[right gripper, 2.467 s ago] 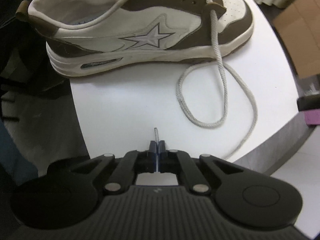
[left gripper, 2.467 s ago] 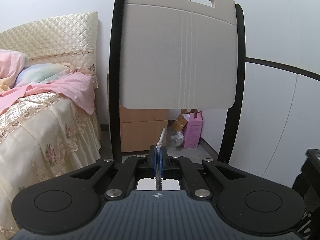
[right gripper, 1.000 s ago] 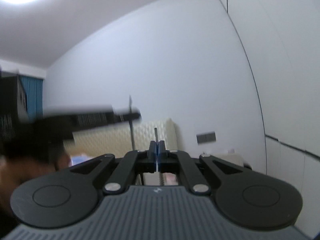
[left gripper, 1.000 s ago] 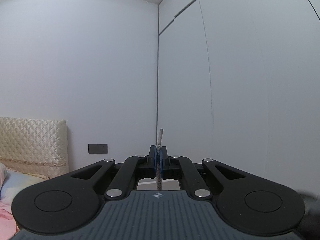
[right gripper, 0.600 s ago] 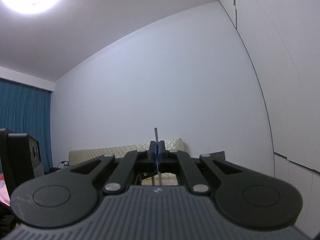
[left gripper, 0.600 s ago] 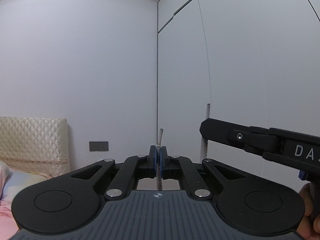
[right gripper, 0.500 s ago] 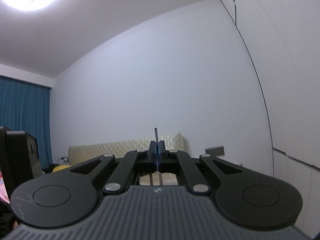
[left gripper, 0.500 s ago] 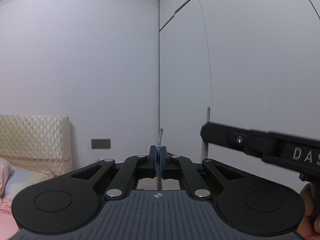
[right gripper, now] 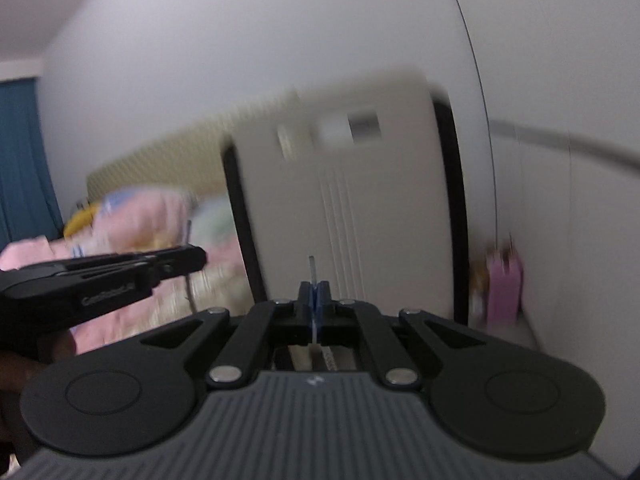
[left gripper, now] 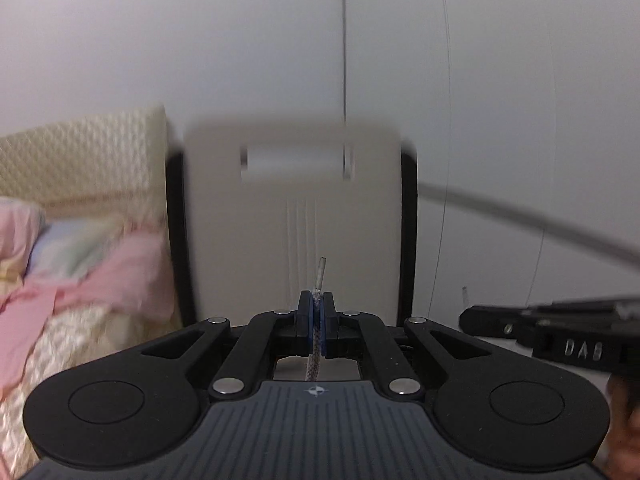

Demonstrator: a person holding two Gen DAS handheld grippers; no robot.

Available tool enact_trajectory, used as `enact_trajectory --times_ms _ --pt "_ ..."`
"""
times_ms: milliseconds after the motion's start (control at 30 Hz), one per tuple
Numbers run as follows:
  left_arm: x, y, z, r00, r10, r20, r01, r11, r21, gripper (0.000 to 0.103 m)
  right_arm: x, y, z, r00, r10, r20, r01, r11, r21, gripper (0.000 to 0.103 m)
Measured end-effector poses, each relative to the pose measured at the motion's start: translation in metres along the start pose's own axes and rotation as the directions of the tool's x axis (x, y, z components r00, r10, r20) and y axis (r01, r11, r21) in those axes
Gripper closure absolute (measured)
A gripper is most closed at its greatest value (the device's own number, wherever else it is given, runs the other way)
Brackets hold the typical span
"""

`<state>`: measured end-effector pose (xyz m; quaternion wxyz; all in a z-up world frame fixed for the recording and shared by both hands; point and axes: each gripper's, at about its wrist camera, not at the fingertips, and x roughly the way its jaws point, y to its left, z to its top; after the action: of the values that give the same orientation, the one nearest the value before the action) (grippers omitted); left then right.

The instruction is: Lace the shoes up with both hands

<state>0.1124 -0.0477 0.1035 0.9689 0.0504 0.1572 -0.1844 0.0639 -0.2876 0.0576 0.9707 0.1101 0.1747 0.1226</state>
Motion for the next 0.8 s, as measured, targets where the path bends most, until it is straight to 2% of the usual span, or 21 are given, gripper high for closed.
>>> enact_trajectory --times_ms 100,233,400,500,600,667,800 --pt "0.008 -0.004 -0.042 0.997 0.008 -0.076 -0.003 0.998 0.059 0.099 0.007 -0.008 -0.044 0.994 -0.027 -0.105 0.032 0.998 0.047 0.101" --pt "0.015 -0.005 -0.099 0.988 0.014 -0.156 -0.011 1.0 0.021 0.099 0.009 -0.024 -0.106 0.977 -0.051 -0.209 0.079 0.989 0.128 0.101" --pt "0.025 0.002 -0.15 0.976 0.031 -0.215 -0.044 0.998 -0.055 0.099 0.016 -0.042 -0.161 0.951 -0.099 -0.292 0.135 0.985 0.106 0.101" --pt "0.031 0.008 -0.175 0.971 0.048 -0.236 -0.074 0.992 -0.102 0.099 0.03 -0.053 -0.177 0.937 -0.116 -0.329 0.164 0.979 0.122 0.101" --pt "0.033 0.012 -0.193 0.968 0.062 -0.241 -0.099 0.984 -0.145 0.099 0.037 -0.064 -0.183 0.936 -0.08 -0.341 0.16 0.964 0.212 0.1" --pt "0.034 0.015 -0.198 0.965 0.065 -0.252 -0.11 0.98 -0.168 0.099 0.058 -0.058 -0.176 0.93 -0.079 -0.359 0.16 0.966 0.201 0.1" --pt "0.029 0.018 -0.201 0.967 0.08 -0.244 -0.132 0.969 -0.207 0.099 0.064 -0.051 -0.182 0.925 -0.081 -0.372 0.162 0.968 0.191 0.1"
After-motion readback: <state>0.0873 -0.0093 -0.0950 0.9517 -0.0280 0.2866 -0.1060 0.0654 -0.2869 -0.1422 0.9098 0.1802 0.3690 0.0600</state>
